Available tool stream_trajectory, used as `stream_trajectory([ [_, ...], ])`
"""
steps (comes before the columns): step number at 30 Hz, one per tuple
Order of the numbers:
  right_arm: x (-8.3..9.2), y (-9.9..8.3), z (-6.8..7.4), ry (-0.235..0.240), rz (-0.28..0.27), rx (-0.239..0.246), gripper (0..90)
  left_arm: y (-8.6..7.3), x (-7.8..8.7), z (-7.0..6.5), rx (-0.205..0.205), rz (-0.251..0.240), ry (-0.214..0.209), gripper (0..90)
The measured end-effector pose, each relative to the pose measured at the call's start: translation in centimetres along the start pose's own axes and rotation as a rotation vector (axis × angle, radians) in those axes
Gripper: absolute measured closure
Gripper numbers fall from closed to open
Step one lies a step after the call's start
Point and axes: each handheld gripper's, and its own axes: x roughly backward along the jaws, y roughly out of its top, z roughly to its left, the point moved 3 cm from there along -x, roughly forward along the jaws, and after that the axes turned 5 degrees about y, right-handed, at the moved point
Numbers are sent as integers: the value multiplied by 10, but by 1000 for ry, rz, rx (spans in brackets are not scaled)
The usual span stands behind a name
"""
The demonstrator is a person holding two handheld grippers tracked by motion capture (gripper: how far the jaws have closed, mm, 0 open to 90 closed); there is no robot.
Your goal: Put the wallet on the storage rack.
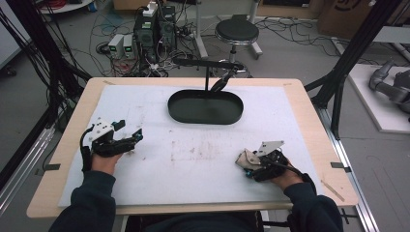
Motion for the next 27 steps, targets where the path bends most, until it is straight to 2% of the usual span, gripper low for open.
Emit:
stream_trajectory([
  [3,0,-1,-5,19,-2,-59,315,0,-1,0,-3,2,-1,225],
  [5,1,0,-8,22,-8,-73,343,-1,-1,0,-3,5,0,225],
  [11,-1,5,-25,-23,-11,-159,376,0,0,0,-3,4,0,225],
  [13,0,8,-35,-82,-19,-199,376,0,0,0,-1,4,0,225],
  [14,0,8,-35,-82,-19,-199,376,0,0,0,1,5,-1,225],
  [16,1,10,-38,-109,-39,-233,372,-1,0,0,0,4,0,225],
  [19,-1,9,-42,-133,-41,-283,350,-1,0,0,-1,6,-1,225],
  [20,-3,9,-41,-136,-38,-289,338,-1,0,0,0,5,-1,225],
  [22,-6,7,-39,-149,-17,-265,293,0,0,0,2,5,2,225],
  [23,-6,6,-36,-141,-18,-251,200,0,0,0,1,3,2,225],
  [27,-7,3,-34,-142,12,-228,201,-1,0,0,3,5,2,225],
])
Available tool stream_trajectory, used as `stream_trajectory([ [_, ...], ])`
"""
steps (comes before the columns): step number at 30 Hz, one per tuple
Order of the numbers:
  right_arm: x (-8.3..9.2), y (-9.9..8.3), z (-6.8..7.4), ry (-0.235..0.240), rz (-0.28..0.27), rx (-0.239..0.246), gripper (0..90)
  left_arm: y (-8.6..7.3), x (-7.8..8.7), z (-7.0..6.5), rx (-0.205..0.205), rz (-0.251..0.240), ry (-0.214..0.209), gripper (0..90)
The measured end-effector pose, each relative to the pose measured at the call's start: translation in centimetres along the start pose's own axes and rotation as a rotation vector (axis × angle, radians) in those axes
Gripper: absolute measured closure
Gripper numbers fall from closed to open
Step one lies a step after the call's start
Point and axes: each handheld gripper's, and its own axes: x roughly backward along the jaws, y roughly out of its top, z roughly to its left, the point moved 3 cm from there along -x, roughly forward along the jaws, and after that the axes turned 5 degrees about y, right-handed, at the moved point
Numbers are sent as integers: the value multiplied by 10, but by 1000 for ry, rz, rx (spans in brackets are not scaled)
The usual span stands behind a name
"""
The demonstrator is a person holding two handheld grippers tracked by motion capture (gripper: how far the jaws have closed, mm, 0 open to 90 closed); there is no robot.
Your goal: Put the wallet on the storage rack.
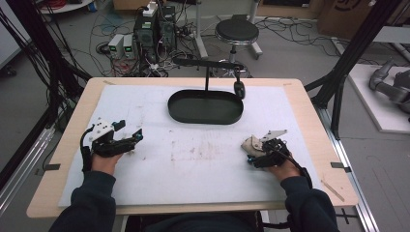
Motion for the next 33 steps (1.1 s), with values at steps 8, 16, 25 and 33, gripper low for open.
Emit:
stream_trajectory([
  [8,6,5,-1,12,-11,-7,405,0,0,0,-2,3,0,226],
  [16,14,41,0,26,-131,34,415,0,0,0,-2,2,-1,227],
  [25,1,108,1,61,-196,66,414,0,0,1,-1,0,-3,228],
  [33,-29,157,-2,72,-211,73,415,0,0,1,1,-4,-5,228],
])
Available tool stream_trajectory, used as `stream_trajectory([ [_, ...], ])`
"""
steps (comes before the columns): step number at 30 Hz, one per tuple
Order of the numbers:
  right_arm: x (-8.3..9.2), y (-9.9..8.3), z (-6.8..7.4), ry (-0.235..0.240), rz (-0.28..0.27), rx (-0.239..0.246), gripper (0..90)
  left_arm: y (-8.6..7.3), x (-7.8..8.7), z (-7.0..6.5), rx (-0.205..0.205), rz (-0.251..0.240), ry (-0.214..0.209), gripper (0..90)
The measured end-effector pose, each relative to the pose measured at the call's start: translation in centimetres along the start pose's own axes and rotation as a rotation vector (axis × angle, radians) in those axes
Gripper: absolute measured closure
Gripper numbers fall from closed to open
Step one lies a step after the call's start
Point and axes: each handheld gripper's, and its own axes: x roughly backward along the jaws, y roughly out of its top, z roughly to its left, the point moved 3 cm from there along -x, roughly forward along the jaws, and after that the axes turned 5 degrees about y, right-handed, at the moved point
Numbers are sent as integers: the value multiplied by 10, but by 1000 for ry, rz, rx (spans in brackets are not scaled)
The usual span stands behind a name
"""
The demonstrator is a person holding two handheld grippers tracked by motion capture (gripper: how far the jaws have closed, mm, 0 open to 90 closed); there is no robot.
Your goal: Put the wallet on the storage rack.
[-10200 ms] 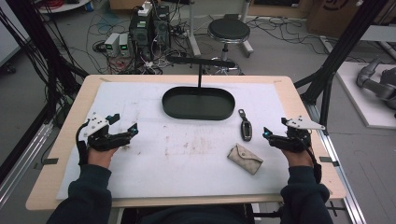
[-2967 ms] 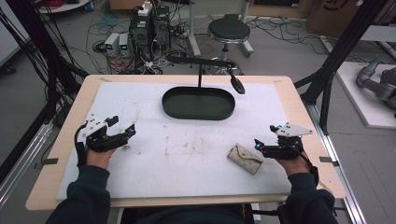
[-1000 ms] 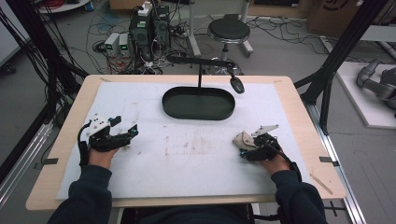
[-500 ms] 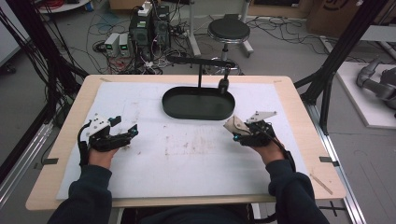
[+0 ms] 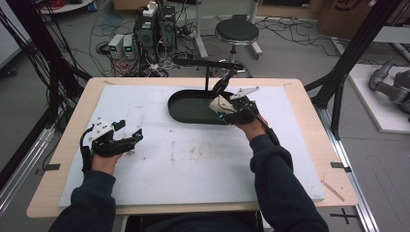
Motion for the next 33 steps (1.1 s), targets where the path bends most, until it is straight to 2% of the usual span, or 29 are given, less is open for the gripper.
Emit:
stream_trajectory([
  [5,-27,15,-5,-10,19,20,415,0,0,0,0,-1,-1,228],
  [9,-45,24,-8,-25,35,11,414,0,0,0,3,-2,2,228],
  [11,-55,28,-13,-30,29,-9,413,1,1,1,1,-4,4,228],
  [14,-69,32,-19,-39,58,-36,412,0,1,1,6,-6,1,228],
  [17,-81,33,-19,-49,55,-33,411,0,1,2,6,-4,-2,228],
  [21,-97,27,-18,-60,93,-39,405,0,1,1,6,-5,-3,228],
  [23,-102,24,-16,-56,95,-67,398,0,0,1,4,-6,-5,228],
  [27,-106,24,-16,-66,76,-48,355,0,0,1,8,-5,-8,228],
  [29,-104,26,-15,-75,53,-49,341,0,0,1,7,-4,-7,228],
  [33,-89,32,-17,-62,15,-40,347,0,0,0,9,-5,-9,228],
])
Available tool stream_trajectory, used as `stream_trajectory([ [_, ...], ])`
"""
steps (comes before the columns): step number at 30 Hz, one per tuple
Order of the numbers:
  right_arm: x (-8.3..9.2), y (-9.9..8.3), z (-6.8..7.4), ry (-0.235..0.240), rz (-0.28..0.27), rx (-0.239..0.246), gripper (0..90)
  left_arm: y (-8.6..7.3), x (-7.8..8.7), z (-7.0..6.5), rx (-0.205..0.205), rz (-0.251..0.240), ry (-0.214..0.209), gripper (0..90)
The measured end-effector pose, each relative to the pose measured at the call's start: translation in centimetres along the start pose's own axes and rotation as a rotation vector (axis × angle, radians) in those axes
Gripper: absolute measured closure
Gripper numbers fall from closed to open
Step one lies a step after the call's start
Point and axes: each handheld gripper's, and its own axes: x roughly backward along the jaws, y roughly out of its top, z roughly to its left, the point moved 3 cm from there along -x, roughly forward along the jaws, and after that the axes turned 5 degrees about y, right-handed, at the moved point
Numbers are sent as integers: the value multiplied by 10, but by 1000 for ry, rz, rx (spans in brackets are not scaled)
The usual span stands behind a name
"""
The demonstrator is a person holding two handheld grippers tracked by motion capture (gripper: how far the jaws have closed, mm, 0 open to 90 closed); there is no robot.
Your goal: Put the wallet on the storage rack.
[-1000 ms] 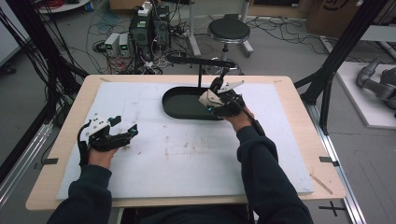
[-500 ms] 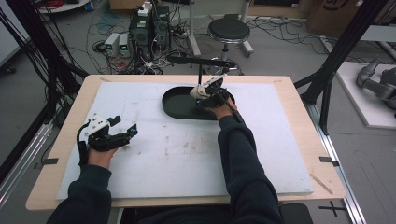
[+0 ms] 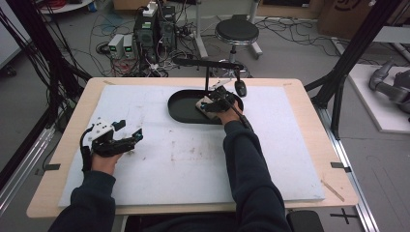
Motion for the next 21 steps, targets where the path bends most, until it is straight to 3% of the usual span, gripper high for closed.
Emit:
stream_trajectory([
  [2,9,1,-2,14,-19,0,349,0,0,0,2,-4,-2,228],
  [5,24,-1,-4,71,-31,-15,348,0,0,0,9,-6,-12,228],
  [8,38,-5,-3,88,-19,12,347,0,0,1,10,-6,-17,228],
  [10,50,-10,-3,96,-47,29,345,0,0,0,14,-9,-16,228],
  [13,71,-22,-9,120,-32,2,277,0,0,0,17,-10,-16,228],
  [16,94,-33,-13,101,-80,32,274,0,0,0,16,-7,-17,228],
  [19,113,-45,-16,87,-67,7,199,1,1,0,16,-8,-20,228],
  [21,128,-56,-17,67,-97,21,200,1,1,-1,14,-13,-23,228],
])
